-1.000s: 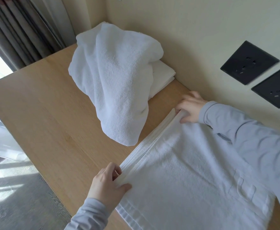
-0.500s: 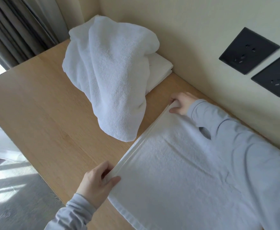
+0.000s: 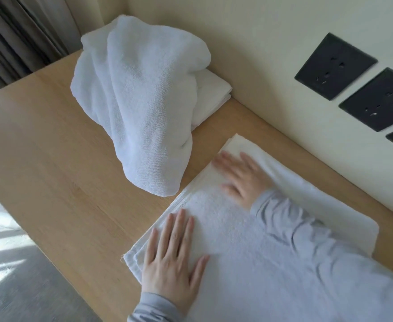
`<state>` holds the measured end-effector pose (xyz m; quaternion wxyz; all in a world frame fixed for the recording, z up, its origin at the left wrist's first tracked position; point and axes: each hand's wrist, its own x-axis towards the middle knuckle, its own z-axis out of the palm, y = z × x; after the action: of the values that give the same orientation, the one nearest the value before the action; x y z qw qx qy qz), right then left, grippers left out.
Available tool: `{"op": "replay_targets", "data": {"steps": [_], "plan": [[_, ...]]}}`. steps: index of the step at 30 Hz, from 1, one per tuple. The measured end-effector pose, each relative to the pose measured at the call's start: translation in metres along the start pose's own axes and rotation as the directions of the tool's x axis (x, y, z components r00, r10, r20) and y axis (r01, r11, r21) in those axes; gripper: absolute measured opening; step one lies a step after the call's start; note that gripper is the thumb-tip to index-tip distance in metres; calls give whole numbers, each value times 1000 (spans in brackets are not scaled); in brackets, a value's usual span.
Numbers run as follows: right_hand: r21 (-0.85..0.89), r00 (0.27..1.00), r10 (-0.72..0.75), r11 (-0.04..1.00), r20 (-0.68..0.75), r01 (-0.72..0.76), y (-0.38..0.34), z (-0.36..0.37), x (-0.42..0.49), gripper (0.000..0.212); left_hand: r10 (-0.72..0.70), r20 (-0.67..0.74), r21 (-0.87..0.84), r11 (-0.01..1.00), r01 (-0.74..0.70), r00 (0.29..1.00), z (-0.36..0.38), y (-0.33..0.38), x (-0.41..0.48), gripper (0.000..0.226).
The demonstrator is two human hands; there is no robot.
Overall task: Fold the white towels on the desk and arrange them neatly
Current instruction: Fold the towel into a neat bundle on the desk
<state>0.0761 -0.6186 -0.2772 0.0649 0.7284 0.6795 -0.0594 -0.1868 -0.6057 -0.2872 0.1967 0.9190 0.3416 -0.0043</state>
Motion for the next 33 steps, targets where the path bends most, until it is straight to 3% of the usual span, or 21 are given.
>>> {"op": "replay_targets", "data": {"steps": [3, 6, 8, 9, 11, 12, 13, 16, 19, 21, 23, 26, 28, 30, 33], "plan": [[76, 977, 215, 974, 2, -215, 35, -1, 13, 57, -5, -22, -1, 1000, 5, 1000, 0, 2, 1, 69], [135, 938, 335, 937, -86, -322, 24, -2, 15, 55, -8, -31, 28, 1000, 9, 999, 1, 2, 1, 69], [145, 954, 256, 961, -158, -234, -8, -1, -1, 56, -8, -30, 47, 999, 9, 1000, 2, 3, 0, 68], [149, 977, 134, 983, -164, -110, -27, 3, -17, 56, -9, -25, 55, 998, 11, 1000, 3, 3, 0, 68], [95, 989, -115, 988, -93, 124, -50, 12, -60, 59, -9, -35, 72, 997, 11, 999, 5, 2, -1, 69], [66, 988, -150, 986, -21, 151, -42, 14, -79, 60, 0, -47, 91, 996, 5, 999, 6, 2, -1, 70], [36, 993, -118, 992, 13, 117, -23, 14, -95, 61, 6, -53, 107, 994, 0, 999, 6, 2, 0, 70], [-87, 975, 215, 974, 51, -210, 51, 8, -133, 79, -17, -49, 156, 987, 25, 999, 4, 6, 1, 72], [-59, 931, 361, 932, 49, -358, 74, 3, -151, 87, -180, -99, 84, 978, 189, 979, 4, 34, -8, 77], [-21, 965, 261, 965, -25, -262, 46, 3, -158, 76, -243, -122, 14, 969, 246, 962, 11, 81, -24, 77], [30, 993, 56, 998, -106, -53, 8, 14, -169, 63, -211, -89, -42, 977, 208, 973, 32, 138, -47, 75], [25, 992, -117, 993, -42, 118, -14, 28, -188, 56, -242, -13, -83, 967, 240, 970, 55, 183, -78, 76], [-8, 999, -34, 999, -32, 34, 18, 28, -196, 61, -272, -1, -68, 960, 271, 962, 66, 182, -90, 78], [29, 985, 174, 984, 18, -175, 65, 28, -209, 68, -265, -40, -54, 963, 263, 963, 74, 177, -94, 78], [218, 890, 439, 863, 123, -456, 114, 34, -226, 83, -274, -60, -62, 961, 270, 960, 80, 177, -94, 77]]}}
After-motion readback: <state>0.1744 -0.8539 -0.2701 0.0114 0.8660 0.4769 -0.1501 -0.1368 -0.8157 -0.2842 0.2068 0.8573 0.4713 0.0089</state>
